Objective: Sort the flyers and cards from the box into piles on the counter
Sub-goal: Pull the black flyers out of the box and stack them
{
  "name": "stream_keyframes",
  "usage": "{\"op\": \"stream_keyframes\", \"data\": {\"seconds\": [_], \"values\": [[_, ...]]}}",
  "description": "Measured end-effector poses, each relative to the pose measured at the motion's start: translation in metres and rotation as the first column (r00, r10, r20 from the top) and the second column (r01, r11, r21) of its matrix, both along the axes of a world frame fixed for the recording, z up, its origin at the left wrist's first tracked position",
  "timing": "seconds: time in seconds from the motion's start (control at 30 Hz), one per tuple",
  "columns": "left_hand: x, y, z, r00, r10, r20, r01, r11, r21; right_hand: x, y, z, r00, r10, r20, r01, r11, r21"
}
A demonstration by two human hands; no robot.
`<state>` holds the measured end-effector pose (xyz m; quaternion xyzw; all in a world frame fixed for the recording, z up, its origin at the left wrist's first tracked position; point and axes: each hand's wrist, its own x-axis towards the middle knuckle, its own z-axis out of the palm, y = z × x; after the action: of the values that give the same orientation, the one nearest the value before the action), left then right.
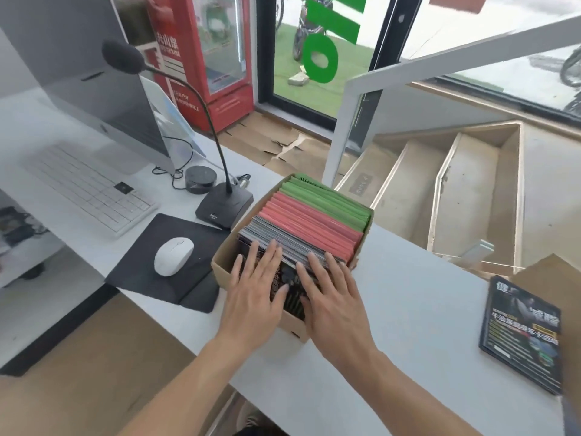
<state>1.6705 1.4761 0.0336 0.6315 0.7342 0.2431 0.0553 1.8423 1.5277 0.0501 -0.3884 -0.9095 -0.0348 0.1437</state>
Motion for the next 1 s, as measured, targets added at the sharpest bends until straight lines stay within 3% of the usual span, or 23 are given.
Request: {"op": "stream_keyframes", "data": {"seconds": [0.17, 0.33, 0.5, 0.63, 0.7, 0.8, 0.9, 1.0], "values": [[0.001, -0.011, -0.004, 0.991, 0.031, 0.129, -0.041, 0.997, 0.073, -0.004, -0.009, 0.004, 0.998, 0.042, -0.039, -0.040, 0.998, 0.052], [-0.005, -0.020, -0.008, 0.982, 0.021, 0.187, -0.043, 0.993, 0.112, -0.013, -0.011, 0.005, 0.994, 0.009, -0.112, -0.023, 0.993, -0.120], [-0.008, -0.024, -0.006, 0.981, -0.020, 0.194, -0.008, 0.990, 0.140, -0.018, -0.007, 0.012, 0.999, -0.014, -0.036, 0.005, 0.975, -0.220], [-0.015, -0.022, 0.013, 0.942, 0.011, 0.335, -0.088, 0.973, 0.214, -0.017, -0.009, 0.027, 0.969, -0.131, -0.209, 0.058, 0.945, -0.323], [-0.018, -0.019, 0.028, 0.896, 0.084, 0.437, -0.215, 0.941, 0.260, -0.007, -0.011, 0.039, 0.850, -0.326, -0.413, 0.089, 0.863, -0.496], [-0.012, -0.009, 0.057, 0.723, 0.101, 0.684, -0.325, 0.923, 0.208, 0.017, -0.010, 0.062, 0.483, -0.623, -0.616, -0.068, 0.674, -0.735], [0.011, 0.010, 0.077, 0.454, -0.002, 0.891, -0.190, 0.977, 0.099, 0.043, -0.008, 0.075, 0.233, -0.749, -0.620, -0.170, 0.596, -0.785], [0.040, 0.035, 0.085, 0.216, 0.034, 0.976, 0.045, 0.998, -0.045, 0.066, -0.013, 0.072, 0.119, -0.824, -0.554, -0.233, 0.520, -0.822]]}}
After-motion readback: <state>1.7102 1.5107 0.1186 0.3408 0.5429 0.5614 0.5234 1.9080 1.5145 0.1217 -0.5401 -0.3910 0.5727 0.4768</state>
